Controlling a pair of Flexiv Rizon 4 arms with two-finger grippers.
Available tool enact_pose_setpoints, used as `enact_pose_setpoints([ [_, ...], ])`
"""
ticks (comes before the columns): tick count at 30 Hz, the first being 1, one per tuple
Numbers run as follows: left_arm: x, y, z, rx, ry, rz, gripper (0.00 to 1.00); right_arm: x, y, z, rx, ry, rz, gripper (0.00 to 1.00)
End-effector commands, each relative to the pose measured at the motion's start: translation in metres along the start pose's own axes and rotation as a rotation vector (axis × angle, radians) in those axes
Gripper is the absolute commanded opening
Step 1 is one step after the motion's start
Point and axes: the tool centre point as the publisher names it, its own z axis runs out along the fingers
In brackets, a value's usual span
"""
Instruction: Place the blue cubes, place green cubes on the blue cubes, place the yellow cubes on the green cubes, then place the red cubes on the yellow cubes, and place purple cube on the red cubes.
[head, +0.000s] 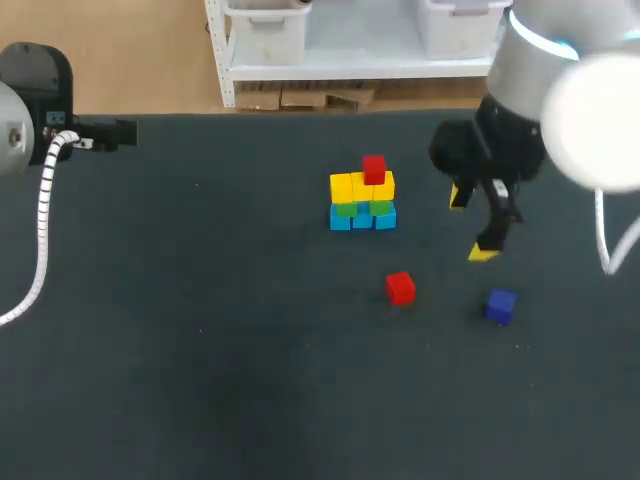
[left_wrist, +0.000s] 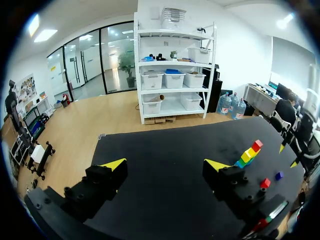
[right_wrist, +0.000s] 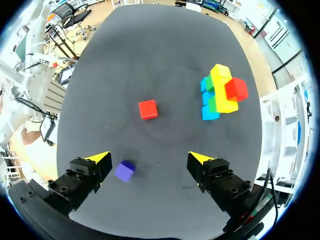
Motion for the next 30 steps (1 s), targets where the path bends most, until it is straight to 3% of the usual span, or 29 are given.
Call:
enact_pose_setpoints([
  [1,0.0,0.0,0.0,0.001,-0.001,0.0,1.0,-0.01,0.018,0.013,0.12,-0.008,-0.022,1.0],
  [5,0.0,0.0,0.0,0.001,-0.001,0.0,1.0,-0.021,0.027,0.024,0.105,-0.015,-0.055,1.0],
  [9,0.0,0.0,0.0,0.001,-0.001,0.0,1.0,-0.029,0.026,0.031,0.127,0.001,-0.086,1.0],
  [21,0.0,0.0,0.0,0.001,-0.001,0.0,1.0,-0.052,0.017,0.057,0.075,0.034,-0.138,1.0],
  [25,0.0,0.0,0.0,0.001,-0.001,0.0,1.0,-0.06,0.014,0.064,0.056,0.038,-0.154,0.91],
  [27,0.0,0.0,0.0,0.001,-0.001,0.0,1.0,-0.062,0.013,0.068,0.05,0.045,-0.157,0.78],
  [30,0.0,0.0,0.0,0.001,-0.001,0.0,1.0,-0.063,0.01,0.074,0.03,0.055,-0.154,0.71],
])
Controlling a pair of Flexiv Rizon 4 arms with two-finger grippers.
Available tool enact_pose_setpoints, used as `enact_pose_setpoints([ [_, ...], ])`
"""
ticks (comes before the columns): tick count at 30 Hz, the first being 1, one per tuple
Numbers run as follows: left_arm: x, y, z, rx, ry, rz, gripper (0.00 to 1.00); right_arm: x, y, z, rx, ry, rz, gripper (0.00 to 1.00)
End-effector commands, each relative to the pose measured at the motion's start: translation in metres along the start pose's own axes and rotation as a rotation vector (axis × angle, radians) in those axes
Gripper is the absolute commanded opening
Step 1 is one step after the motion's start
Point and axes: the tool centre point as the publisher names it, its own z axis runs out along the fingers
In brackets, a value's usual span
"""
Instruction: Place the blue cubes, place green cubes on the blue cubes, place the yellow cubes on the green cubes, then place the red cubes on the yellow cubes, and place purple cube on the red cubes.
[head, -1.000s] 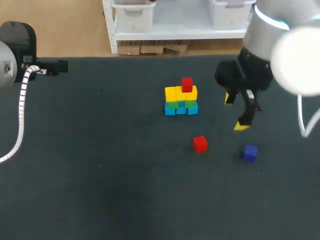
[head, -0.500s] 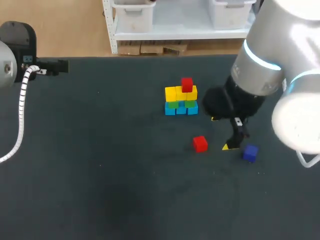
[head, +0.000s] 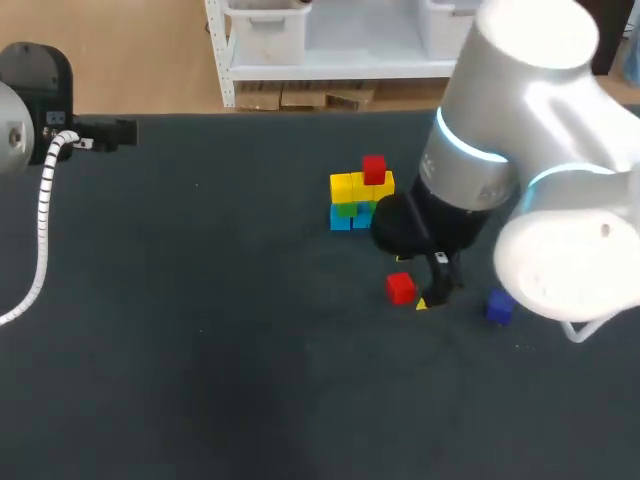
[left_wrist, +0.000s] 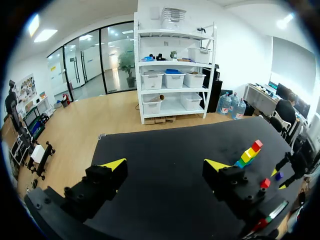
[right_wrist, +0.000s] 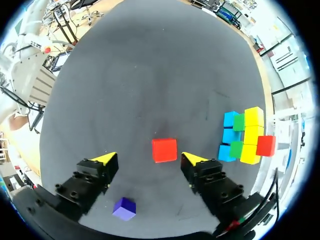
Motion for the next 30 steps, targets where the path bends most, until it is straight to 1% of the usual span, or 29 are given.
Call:
enact_pose_setpoints([
  [1,0.0,0.0,0.0,0.001,-0.001,0.0,1.0,-0.004,-0.012,0.013,-0.049,0.011,0.005,0.69],
  [4,0.0,0.0,0.0,0.001,-0.001,0.0,1.0,-0.003,-0.013,0.02,-0.059,0.022,0.01,0.61],
  [5,0.0,0.0,0.0,0.001,-0.001,0.0,1.0,-0.003,-0.012,0.021,-0.061,0.024,0.011,0.55],
  [7,0.0,0.0,0.0,0.001,-0.001,0.0,1.0,-0.003,-0.011,0.023,-0.066,0.027,0.01,0.56],
  [11,0.0,0.0,0.0,0.001,-0.001,0.0,1.0,-0.002,-0.009,0.026,-0.071,0.032,0.006,0.63],
  [14,0.0,0.0,0.0,0.001,-0.001,0.0,1.0,-0.002,-0.01,0.028,-0.071,0.035,0.007,0.62],
  [16,0.0,0.0,0.0,0.001,-0.001,0.0,1.0,-0.002,-0.011,0.028,-0.071,0.037,0.008,0.58],
  [18,0.0,0.0,0.0,0.001,-0.001,0.0,1.0,-0.001,-0.011,0.029,-0.071,0.04,0.008,0.56],
  [20,0.0,0.0,0.0,0.001,-0.001,0.0,1.0,-0.001,-0.011,0.031,-0.072,0.042,0.01,0.49],
  [21,0.0,0.0,0.0,0.001,-0.001,0.0,1.0,-0.001,-0.011,0.031,-0.072,0.041,0.01,0.48],
  [22,0.0,0.0,0.0,0.001,-0.001,0.0,1.0,0.0,-0.011,0.03,-0.071,0.04,0.011,0.49],
  [23,0.0,0.0,0.0,0.001,-0.001,0.0,1.0,-0.001,-0.011,0.028,-0.063,0.037,0.013,0.61],
  [24,0.0,0.0,0.0,0.001,-0.001,0.0,1.0,-0.001,-0.01,0.026,-0.053,0.032,0.011,0.76],
  [25,0.0,0.0,0.0,0.001,-0.001,0.0,1.0,-0.002,-0.009,0.023,-0.049,0.023,0.005,0.97],
  [26,0.0,0.0,0.0,0.001,-0.001,0.0,1.0,-0.003,-0.008,0.021,-0.048,0.021,0.002,1.0],
  [30,0.0,0.0,0.0,0.001,-0.001,0.0,1.0,-0.004,-0.008,0.018,-0.038,0.017,-0.006,1.0],
])
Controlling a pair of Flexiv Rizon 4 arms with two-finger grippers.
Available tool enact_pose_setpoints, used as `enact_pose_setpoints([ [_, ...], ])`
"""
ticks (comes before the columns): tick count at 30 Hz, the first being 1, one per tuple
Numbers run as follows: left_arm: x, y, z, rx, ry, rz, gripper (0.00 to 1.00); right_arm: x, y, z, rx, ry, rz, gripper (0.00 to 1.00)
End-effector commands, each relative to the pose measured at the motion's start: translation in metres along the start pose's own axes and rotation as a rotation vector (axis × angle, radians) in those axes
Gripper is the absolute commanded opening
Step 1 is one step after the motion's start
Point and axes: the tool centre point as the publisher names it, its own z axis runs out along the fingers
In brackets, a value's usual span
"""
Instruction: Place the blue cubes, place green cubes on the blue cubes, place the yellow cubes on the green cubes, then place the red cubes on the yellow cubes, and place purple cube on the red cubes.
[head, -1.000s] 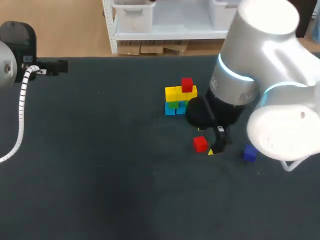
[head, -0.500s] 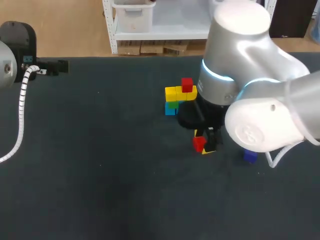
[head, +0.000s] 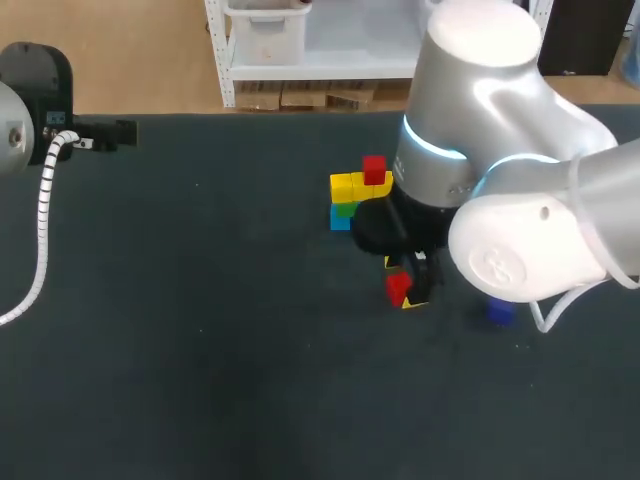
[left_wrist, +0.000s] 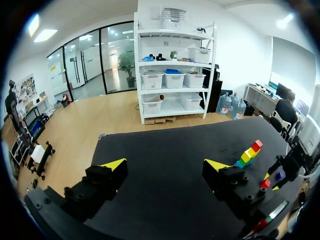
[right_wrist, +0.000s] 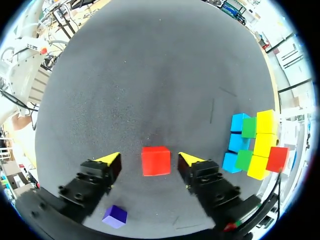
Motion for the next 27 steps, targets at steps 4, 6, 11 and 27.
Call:
enact_pose_setpoints([
  [4,0.0,0.0,0.0,0.001,-0.001,0.0,1.0,0.001,0.003,-0.008,0.019,-0.008,-0.002,1.0],
  [6,0.0,0.0,0.0,0.001,-0.001,0.0,1.0,0.002,0.002,-0.006,0.017,-0.005,-0.001,1.0],
  [11,0.0,0.0,0.0,0.001,-0.001,0.0,1.0,0.003,-0.001,0.0,0.003,-0.001,0.007,1.0],
  [27,0.0,0.0,0.0,0.001,-0.001,0.0,1.0,0.007,-0.006,0.01,-0.002,0.011,-0.002,0.64],
])
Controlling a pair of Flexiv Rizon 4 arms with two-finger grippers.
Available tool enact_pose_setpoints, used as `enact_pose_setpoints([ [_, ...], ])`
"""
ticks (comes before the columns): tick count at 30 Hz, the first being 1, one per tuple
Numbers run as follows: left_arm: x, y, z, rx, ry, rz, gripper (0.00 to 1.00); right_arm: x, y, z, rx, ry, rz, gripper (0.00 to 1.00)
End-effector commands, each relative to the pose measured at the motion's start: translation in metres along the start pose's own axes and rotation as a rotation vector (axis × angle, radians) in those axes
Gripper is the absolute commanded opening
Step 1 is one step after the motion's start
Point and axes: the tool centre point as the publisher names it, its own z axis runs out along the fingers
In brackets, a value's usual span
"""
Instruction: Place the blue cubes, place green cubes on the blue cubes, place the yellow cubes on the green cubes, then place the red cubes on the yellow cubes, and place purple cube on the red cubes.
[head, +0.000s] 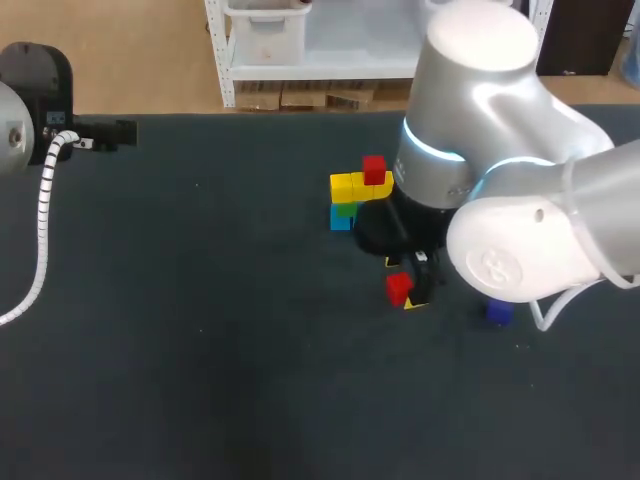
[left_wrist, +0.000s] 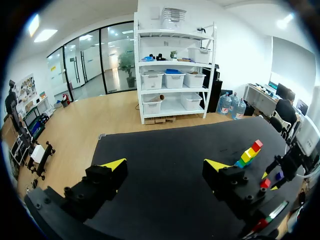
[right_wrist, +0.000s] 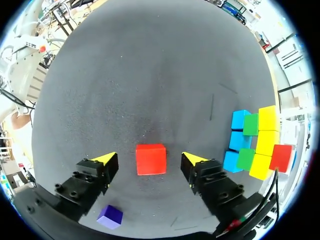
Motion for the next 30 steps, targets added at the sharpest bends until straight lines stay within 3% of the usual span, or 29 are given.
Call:
enact_pose_setpoints([
  [1,0.0,0.0,0.0,0.001,-0.001,0.0,1.0,0.001,0.0,0.001,-0.001,0.001,-0.002,0.53],
  [2,0.0,0.0,0.0,0.001,-0.001,0.0,1.0,0.002,0.0,0.001,0.0,0.001,-0.002,0.46],
  [3,0.0,0.0,0.0,0.001,-0.001,0.0,1.0,0.003,0.0,0.0,0.001,0.002,-0.002,0.29],
  [5,0.0,0.0,0.0,0.001,-0.001,0.0,1.0,0.004,0.002,-0.002,0.0,0.001,-0.003,0.03],
  [6,0.0,0.0,0.0,0.001,-0.001,0.0,1.0,0.004,0.002,-0.002,-0.002,0.001,-0.004,0.0],
  [12,0.0,0.0,0.0,0.001,-0.001,0.0,1.0,0.012,0.007,-0.01,-0.015,0.01,0.015,0.0],
  [19,0.0,0.0,0.0,0.001,-0.001,0.0,1.0,0.021,0.012,-0.037,-0.012,-0.004,0.081,0.0],
  [30,0.0,0.0,0.0,0.001,-0.001,0.0,1.0,0.005,0.02,-0.123,0.088,-0.117,0.041,0.0],
])
